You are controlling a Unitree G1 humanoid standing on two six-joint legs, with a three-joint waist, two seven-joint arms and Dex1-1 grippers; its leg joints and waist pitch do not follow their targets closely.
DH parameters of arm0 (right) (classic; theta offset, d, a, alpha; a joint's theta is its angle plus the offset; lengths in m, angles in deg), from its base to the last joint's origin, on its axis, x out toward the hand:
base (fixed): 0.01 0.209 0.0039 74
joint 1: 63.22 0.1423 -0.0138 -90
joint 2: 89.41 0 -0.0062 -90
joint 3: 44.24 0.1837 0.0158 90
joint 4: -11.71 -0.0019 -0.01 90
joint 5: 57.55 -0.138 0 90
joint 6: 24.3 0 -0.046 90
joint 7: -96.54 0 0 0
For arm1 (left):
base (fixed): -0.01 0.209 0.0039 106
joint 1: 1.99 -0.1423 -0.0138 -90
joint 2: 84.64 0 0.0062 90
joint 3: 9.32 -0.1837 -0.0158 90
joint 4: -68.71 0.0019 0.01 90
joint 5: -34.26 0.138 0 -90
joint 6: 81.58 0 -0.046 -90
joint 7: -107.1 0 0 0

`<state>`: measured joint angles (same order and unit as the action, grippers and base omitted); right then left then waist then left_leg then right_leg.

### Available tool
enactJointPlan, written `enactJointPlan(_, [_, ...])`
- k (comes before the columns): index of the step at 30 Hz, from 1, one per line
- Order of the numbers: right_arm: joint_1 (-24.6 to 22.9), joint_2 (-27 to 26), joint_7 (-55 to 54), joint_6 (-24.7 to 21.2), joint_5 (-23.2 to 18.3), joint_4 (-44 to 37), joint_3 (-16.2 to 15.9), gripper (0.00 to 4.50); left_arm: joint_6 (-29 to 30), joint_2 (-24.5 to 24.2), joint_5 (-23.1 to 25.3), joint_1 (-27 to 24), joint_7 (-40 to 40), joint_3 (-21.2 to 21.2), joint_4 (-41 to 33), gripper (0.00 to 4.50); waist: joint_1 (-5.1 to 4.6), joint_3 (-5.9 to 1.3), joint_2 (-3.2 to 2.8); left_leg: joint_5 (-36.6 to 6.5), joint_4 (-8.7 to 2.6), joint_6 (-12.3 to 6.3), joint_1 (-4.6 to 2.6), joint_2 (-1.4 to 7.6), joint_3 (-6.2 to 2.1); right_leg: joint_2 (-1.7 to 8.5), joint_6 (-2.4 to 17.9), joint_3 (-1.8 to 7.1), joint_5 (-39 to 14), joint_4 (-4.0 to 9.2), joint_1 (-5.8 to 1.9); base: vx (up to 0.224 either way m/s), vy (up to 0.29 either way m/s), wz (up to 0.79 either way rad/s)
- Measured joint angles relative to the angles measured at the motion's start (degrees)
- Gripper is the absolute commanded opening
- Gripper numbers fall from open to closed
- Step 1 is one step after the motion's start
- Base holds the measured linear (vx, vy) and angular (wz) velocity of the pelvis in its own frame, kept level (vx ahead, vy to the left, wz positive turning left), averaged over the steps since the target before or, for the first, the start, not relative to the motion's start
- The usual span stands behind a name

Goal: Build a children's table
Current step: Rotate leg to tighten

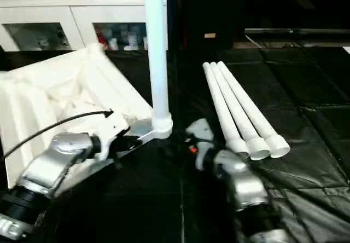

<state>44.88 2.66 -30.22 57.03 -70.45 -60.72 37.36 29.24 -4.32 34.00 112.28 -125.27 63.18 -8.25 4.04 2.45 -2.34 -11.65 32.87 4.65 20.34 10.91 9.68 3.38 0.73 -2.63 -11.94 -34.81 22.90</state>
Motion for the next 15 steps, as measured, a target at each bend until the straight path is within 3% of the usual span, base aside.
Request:
enactJointPlan(8, [2.49, 8.92, 9.85, -3.98, 0.07, -3.99, -1.57, 4.47, -8.55, -3.67, -0.09, 0.54, -9.24, -2.16, 3.08, 0.0, 1.18, 0.0, -0.08, 0.0, 0.24, -0.01, -0.07, 0.05, 0.0, 0.0, 0.0, -0.02, 0.0, -0.18, -0.02, 0.0, 0.0, 0.0])
enactJointPlan(15, [4.18, 10.01, 14.67, -4.5, 0.06, -3.94, -4.0, 4.47, -10.88, -4.98, -1.19, 0.82, -15.63, -3.93, 3.04, 0.0, 1.53, 0.0, -0.08, -0.02, 0.37, -0.04, -0.04, 0.06, -0.01, 0.02, 0.02, -0.02, 0.01, -0.24, -0.04, 0.0, 0.0, 0.0])
